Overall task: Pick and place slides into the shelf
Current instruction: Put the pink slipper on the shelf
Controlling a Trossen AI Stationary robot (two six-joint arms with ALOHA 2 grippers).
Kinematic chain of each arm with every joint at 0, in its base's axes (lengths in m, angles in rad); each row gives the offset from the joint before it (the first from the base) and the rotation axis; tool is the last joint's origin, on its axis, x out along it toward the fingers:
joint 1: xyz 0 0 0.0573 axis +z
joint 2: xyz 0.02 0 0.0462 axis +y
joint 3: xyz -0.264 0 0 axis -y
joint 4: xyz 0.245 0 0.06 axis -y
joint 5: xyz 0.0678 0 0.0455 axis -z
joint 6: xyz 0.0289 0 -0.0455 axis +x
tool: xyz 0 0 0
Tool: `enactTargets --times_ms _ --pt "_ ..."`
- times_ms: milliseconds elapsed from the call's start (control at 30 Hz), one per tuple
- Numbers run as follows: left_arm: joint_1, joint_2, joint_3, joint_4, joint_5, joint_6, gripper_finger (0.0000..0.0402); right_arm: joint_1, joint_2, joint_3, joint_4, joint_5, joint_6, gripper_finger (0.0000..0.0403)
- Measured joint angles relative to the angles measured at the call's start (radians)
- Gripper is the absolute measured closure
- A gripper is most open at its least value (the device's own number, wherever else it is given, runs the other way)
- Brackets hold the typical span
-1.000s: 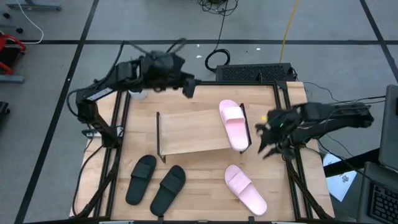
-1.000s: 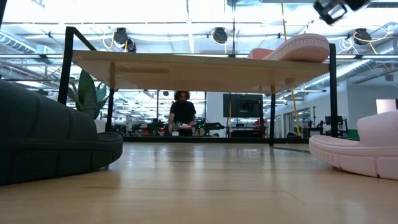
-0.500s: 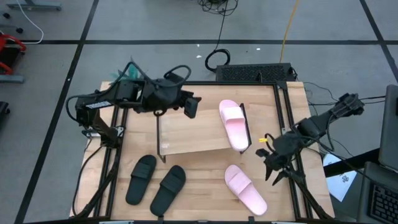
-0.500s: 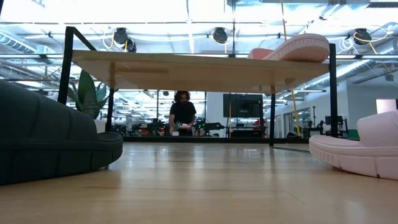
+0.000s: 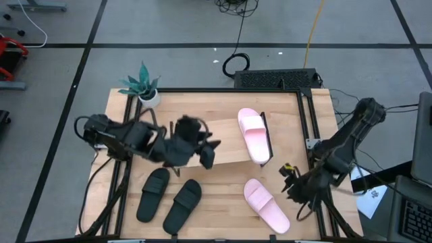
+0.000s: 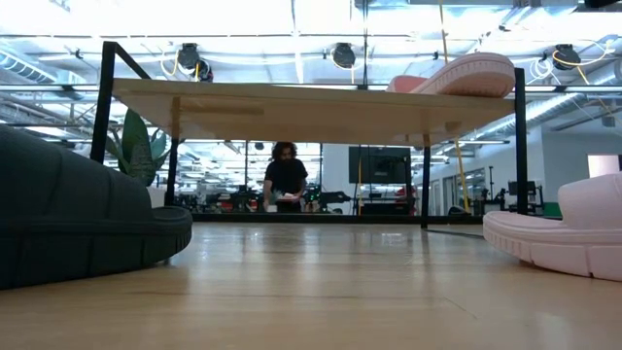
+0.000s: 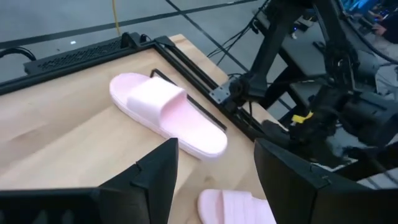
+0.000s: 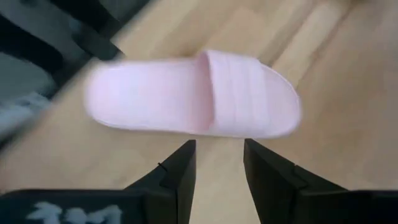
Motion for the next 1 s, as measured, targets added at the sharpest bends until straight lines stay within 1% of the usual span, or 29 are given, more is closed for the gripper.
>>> enactTargets --times_ms 67,100,233,333,400,533,667,767,833,1000 --pt "-0.035 0.006 -0.001 -0.009 -0.03 -0.026 0.0193 0.018 0.052 0.0 -0.002 0.046 -0.019 0.0277" --pt "-0.048 0.012 -0.001 -0.008 -0.043 -0.039 0.0193 0.023 0.077 0.0 0.0 0.047 -0.026 0.0277" --pt "-0.094 0.021 0.0 -0.023 -0.097 -0.082 0.0193 0.027 0.164 0.0 0.031 0.028 -0.031 0.0277" --pt "-0.115 0.019 -0.001 -0.021 -0.111 -0.101 0.0193 0.026 0.209 0.0 0.089 -0.005 -0.029 0.0277" --pt "-0.125 0.018 -0.001 -0.02 -0.124 -0.113 0.0193 0.027 0.23 0.0 0.131 -0.006 -0.028 0.0277" --pt "-0.137 0.019 -0.001 -0.02 -0.155 -0.113 0.0192 0.027 0.243 0.0 0.156 -0.006 -0.022 0.0277" --pt "-0.138 0.019 -0.001 -0.022 -0.16 -0.113 0.0192 0.026 0.244 0.0 0.156 -0.001 -0.004 0.0277" --pt "-0.136 0.019 -0.001 -0.028 -0.166 -0.11 0.0192 0.027 0.244 0.0 0.156 0.041 -0.002 0.0277" --pt "-0.132 0.019 -0.001 -0.03 -0.166 -0.109 0.0192 0.024 0.244 0.0 0.163 0.05 0.006 0.0277" --pt "-0.122 0.019 -0.001 -0.043 -0.166 -0.11 0.0192 0.018 0.244 -0.038 0.267 0.047 0.035 0.0277"
